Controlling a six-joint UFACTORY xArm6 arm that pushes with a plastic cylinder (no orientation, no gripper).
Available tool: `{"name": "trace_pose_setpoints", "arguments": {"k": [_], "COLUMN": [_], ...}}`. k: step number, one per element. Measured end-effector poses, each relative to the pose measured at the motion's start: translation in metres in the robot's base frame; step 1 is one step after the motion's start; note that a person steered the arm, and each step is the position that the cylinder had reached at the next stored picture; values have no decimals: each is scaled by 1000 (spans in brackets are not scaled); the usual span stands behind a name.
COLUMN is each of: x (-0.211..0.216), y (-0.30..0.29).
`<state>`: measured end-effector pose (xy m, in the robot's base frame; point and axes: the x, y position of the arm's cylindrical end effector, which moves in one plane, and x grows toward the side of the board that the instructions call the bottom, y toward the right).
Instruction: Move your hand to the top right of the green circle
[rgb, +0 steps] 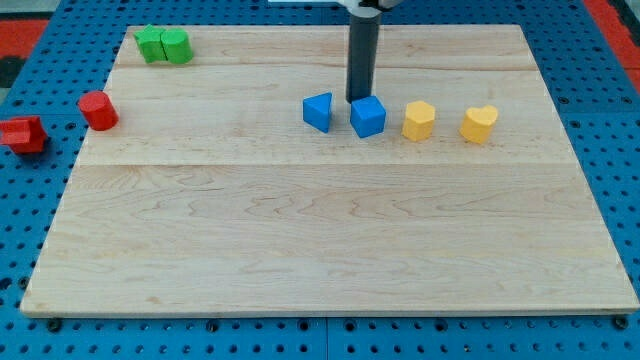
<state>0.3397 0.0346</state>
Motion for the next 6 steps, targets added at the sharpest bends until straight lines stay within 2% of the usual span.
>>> {"name": "trace_pose_setpoints", "arguments": {"k": [2,3,4,5,6], "x": [-14,-49,-68,-119,-137], "y": [-64,-91,-182,-185,-166]}}
